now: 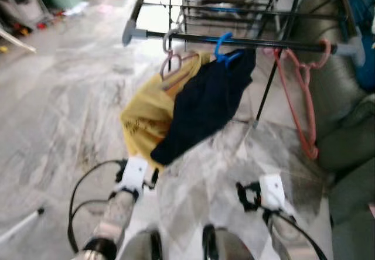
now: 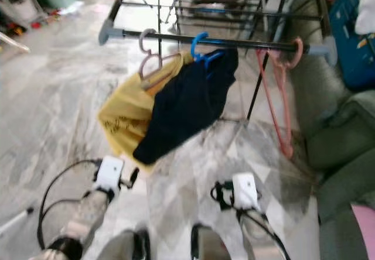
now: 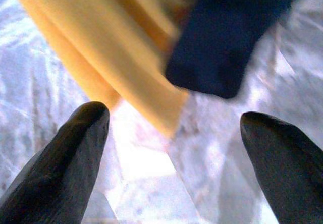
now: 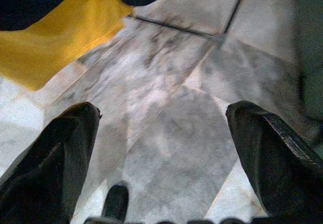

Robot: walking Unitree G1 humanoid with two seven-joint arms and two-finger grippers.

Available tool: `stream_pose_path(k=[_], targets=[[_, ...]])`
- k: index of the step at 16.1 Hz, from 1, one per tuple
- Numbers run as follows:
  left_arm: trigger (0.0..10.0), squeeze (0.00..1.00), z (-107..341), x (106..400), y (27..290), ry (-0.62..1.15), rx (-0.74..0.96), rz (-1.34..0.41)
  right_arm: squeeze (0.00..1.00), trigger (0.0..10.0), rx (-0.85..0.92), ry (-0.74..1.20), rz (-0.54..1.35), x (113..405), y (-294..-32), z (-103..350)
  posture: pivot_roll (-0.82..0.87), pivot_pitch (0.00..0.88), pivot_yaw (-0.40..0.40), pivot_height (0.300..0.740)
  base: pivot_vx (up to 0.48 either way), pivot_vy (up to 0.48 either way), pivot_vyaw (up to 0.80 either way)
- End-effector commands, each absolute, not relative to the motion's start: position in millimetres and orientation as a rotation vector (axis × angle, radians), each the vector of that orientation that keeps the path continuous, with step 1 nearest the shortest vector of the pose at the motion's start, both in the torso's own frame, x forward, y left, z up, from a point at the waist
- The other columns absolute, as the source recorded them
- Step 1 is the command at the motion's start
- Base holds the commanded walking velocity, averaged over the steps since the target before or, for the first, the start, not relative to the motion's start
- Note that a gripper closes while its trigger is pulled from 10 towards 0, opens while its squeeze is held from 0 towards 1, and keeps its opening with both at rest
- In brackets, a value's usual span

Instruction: Hang hanger

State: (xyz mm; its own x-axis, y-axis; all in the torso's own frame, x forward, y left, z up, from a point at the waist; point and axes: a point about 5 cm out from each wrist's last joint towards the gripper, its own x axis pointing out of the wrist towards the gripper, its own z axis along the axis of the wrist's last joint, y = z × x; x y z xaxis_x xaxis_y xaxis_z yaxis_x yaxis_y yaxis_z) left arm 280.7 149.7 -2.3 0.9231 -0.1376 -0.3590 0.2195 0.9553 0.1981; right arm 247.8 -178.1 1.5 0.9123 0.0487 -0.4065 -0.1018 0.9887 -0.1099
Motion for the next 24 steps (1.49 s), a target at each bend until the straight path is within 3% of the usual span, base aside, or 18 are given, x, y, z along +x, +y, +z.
stream_pose_path(k=[1, 2, 7, 9, 14, 20, 24], targets=[[10.0, 0.0, -3.6, 280.0, 149.1, 0.353, 0.257, -0.192, 0.0, 10.0, -0.131, 0.438, 0.056, 242.3, -179.9, -5.9, -0.15, 0.186, 0.004, 0.74, -0.3, 0.0, 0.0], [10.0, 0.0, -5.7, 278.6, 147.8, 0.362, 0.26, -0.2, 0.0, 10.0, -0.026, 0.453, 0.071, 241.9, -177.9, -9.2, -0.15, 0.165, 0.009, 0.74, -0.296, 0.0, 0.0], [10.0, 0.0, -13.5, 276.5, 141.9, 0.424, 0.304, -0.242, 0.0, 10.0, -0.208, 0.5, 0.047, 241.0, -191.2, -23.9, -0.16, 0.105, 0.009, 0.74, -0.298, 0.0, 0.0], [10.0, 0.0, -18.4, 274.1, 141.7, 0.469, 0.302, -0.237, 0.0, 10.0, -0.071, 0.544, 0.026, 239.9, -191.5, -30.8, -0.16, 0.095, 0.009, 0.74, -0.279, 0.0, 0.0], [10.0, 0.0, -48.4, 246.9, 151.1, 0.747, 0.207, -0.194, 0.0, 10.0, -0.001, 0.69, 0.055, 234.3, -172.7, -50.7, -0.15, 0.07, 0.02, 0.74, 0.0, 0.0, 0.0], [10.0, 0.0, -62.5, 227.4, 172.3, 0.906, 0.174, -0.119, 0.0, 10.0, 0.178, 0.822, 0.005, 211.6, -165.0, -69.3, -0.15, 0.073, 0.039, 0.74, 0.0, 0.0, 0.0], [10.0, 0.0, -72.6, 209.4, 184.3, 1.01, 0.118, -0.058, 0.0, 10.0, 0.186, 0.859, 0.009, 205.3, -169.0, -73.2, -0.15, 0.073, 0.021, 0.74, 0.0, 0.0, 0.0]])
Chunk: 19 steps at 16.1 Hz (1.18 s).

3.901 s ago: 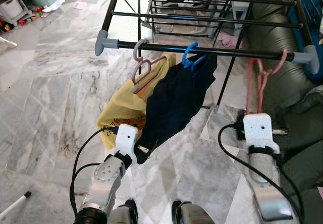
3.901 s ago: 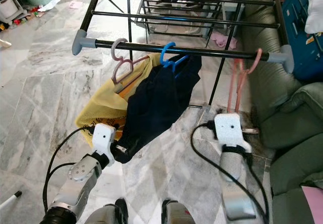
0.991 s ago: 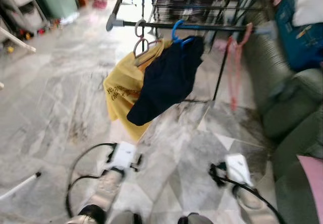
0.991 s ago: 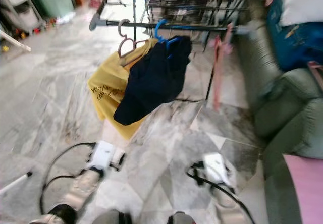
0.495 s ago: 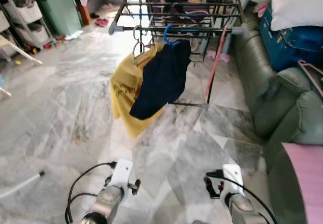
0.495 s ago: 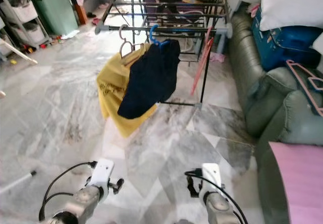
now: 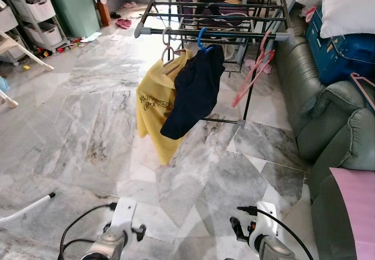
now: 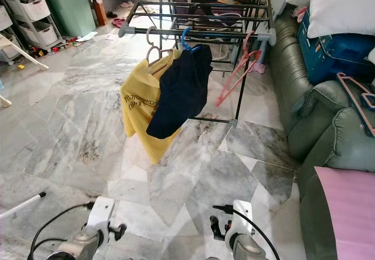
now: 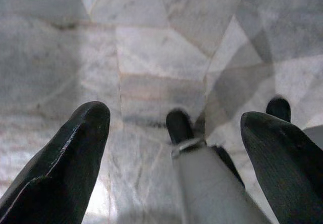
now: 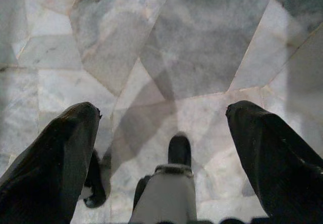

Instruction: Hang hanger

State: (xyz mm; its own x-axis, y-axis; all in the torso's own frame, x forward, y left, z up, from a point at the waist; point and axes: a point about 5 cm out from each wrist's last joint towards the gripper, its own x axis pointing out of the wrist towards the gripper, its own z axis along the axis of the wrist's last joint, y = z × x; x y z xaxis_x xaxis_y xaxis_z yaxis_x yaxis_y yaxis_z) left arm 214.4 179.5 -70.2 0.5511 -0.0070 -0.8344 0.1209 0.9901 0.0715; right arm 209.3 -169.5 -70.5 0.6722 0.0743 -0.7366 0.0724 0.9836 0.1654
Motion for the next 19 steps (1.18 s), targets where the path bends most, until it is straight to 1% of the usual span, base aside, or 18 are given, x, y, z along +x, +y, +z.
stream_pose_path(k=[1, 2, 3, 4, 5, 6, 7, 8, 10, 13, 16, 18, 19], targets=[[10.0, 0.0, -73.9, 206.9, 185.7, 1.021, 0.126, -0.057, 0.0, 10.0, 0.188, 0.865, 0.009, 204.7, -169.8, -73.5, -0.14, 0.071, 0.016, 0.74, 0.0, 0.0, 0.0], [10.0, 0.0, -71.2, 211.3, 185.4, 0.983, 0.142, -0.072, 0.0, 10.0, 0.146, 0.842, -0.002, 209.6, -174.7, -70.3, -0.13, 0.072, 0.01, 0.74, 0.0, 0.0, 0.0], [10.0, 0.0, -67.7, 216.8, 185.6, 0.948, 0.148, -0.072, 0.0, 10.0, 0.14, 0.815, -0.029, 215.4, -179.7, -66.3, -0.13, 0.072, 0.01, 0.74, 0.0, 0.0, 0.0], [10.0, 0.0, -51.9, 240.9, 187.5, 0.853, 0.114, -0.028, 0.0, 10.0, 0.206, 0.732, -0.098, 236.4, -190.7, -51.5, -0.12, 0.077, 0.013, 0.74, 0.0, 0.0, 0.0], [10.0, 0.0, -44.7, 251.0, 187.6, 0.818, 0.076, -0.004, 0.0, 10.0, 0.224, 0.693, -0.109, 246.8, -193.9, -43.6, -0.12, 0.077, 0.014, 0.74, 0.0, 0.0, 0.0], [10.0, 0.0, -34.6, 264.6, 188.1, 0.782, 0.029, 0.029, 0.0, 10.0, 0.229, 0.64, -0.108, 263.2, -196.5, -30.8, -0.13, 0.078, 0.021, 0.74, 0.0, 0.0, 0.0], [10.0, 0.0, -31.8, 269.1, 186.9, 0.806, 0.018, 0.031, 0.0, 10.0, 0.216, 0.626, -0.103, 272.0, -196.6, -24.0, -0.13, 0.076, 0.029, 0.74, 0.0, 0.0, 0.0], [10.0, 0.0, -34.0, 266.9, 185.7, 0.832, 0.023, 0.024, 0.0, 10.0, 0.208, 0.635, -0.103, 271.2, -196.1, -24.9, -0.13, 0.079, 0.035, 0.74, 0.0, 0.0, 0.0], [10.0, 0.0, -44.7, 254.2, 179.8, 0.908, 0.047, -0.01, 0.0, 10.0, 0.188, 0.691, -0.1, 260.7, -191.4, -34.9, -0.14, 0.083, 0.044, 0.74, 0.0, 0.0, 0.0], [10.0, 0.0, -58.6, 234.8, 176.9, 0.983, 0.045, -0.015, 0.0, 10.0, 0.241, 0.757, -0.073, 237.2, -172.3, -54.0, -0.15, 0.091, 0.055, 0.74, 0.0, 0.0, 0.0], [10.0, 0.0, -69.9, 215.5, 181.4, 1.043, 0.043, 0.01, 0.0, 10.0, 0.206, 0.847, -0.054, 211.6, -164.0, -70.8, -0.15, 0.098, 0.058, 0.74, 0.0, 0.0, 0.0], [10.0, 0.0, -72.9, 209.7, 184.4, 1.06, 0.04, 0.018, 0.0, 10.0, 0.203, 0.865, -0.049, 207.0, -164.1, -73.4, -0.15, 0.106, 0.059, 0.74, 0.0, 0.0, 0.0], [10.0, 0.0, -75.1, 204.8, 187.9, 1.072, 0.043, 0.029, 0.0, 10.0, 0.17, 0.87, -0.025, 206.9, -165.3, -73.4, -0.14, 0.112, 0.049, 0.74, 0.0, 0.0, 0.0]])
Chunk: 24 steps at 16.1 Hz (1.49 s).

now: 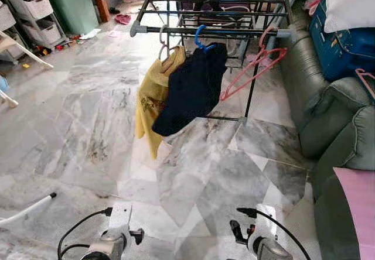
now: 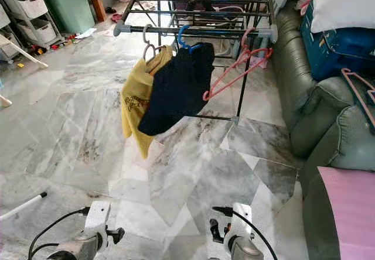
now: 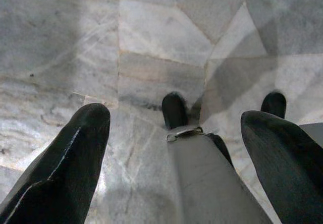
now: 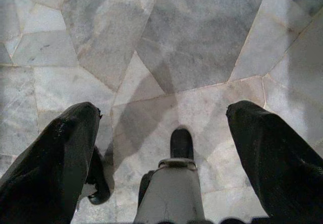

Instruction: Hang hanger

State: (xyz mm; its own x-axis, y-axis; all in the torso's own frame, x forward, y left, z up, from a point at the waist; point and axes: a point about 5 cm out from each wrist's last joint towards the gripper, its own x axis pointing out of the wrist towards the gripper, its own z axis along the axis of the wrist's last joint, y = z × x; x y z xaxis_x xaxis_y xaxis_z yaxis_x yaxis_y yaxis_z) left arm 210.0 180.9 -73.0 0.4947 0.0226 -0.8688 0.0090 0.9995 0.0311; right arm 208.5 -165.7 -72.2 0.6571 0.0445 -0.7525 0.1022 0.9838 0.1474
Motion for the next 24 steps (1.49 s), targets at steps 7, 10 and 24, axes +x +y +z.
stream_pose_path(k=[7, 10, 24], targets=[[10.0, 0.0, -77.9, 199.8, 187.6, 1.08, 0.023, 0.069, 0.0, 10.0, 0.09, 0.921, 0.084, 198.8, -160.2, -78.2, -0.09, 0.116, 0.005, 0.74, 0.0, 0.0, 0.0], [10.0, 0.0, -76.7, 202.2, 187.3, 1.076, 0.045, 0.047, 0.0, 10.0, 0.097, 0.929, 0.08, 195.1, -159.9, -80.1, -0.09, 0.119, 0.01, 0.74, 0.0, 0.0, 0.27], [10.0, 0.0, -73.1, 209.2, 184.5, 1.067, 0.14, -0.034, 0.0, 10.0, 0.134, 0.942, 0.056, 186.8, -161.2, -84.0, -0.13, 0.126, 0.053, 0.74, 0.0, 0.0, 0.8]])
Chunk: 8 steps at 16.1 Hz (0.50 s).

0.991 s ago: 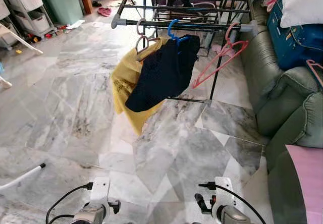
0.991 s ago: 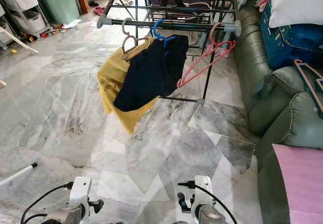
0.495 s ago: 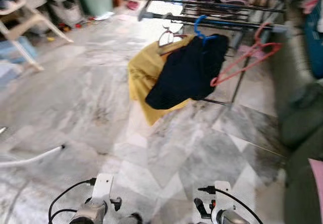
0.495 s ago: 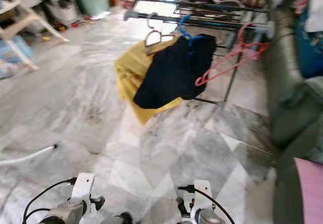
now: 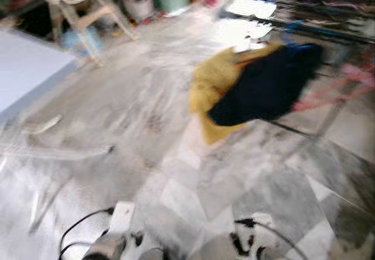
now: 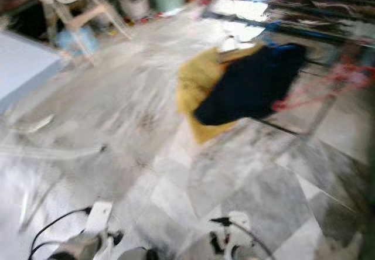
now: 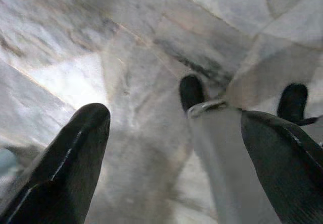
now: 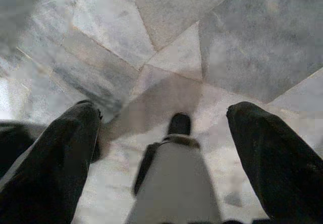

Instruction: Hang hanger

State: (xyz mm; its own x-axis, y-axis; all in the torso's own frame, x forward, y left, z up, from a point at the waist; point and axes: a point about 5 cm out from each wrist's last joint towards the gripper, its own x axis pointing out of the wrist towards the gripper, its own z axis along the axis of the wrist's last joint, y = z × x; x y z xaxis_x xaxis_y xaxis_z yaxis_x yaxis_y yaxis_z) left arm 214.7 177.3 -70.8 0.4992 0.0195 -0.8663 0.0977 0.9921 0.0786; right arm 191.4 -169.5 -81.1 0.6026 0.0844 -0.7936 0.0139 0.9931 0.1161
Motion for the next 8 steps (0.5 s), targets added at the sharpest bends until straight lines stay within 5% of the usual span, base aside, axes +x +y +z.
stream_pose_path(k=[1, 8], targets=[[10.0, 0.0, -73.2, 209.1, 184.2, 1.067, 0.141, -0.034, 0.0, 10.0, 0.134, 0.941, 0.059, 187.2, -161.2, -83.8, -0.13, 0.128, 0.052, 0.74, 0.0, 0.0, 0.8], [10.0, 0.0, -73.8, 208.5, 182.5, 1.067, 0.143, -0.046, 0.0, 10.0, 0.125, 0.936, 0.089, 190.2, -157.2, -82.5, -0.13, 0.14, 0.049, 0.74, 0.0, 0.0, 0.8]])
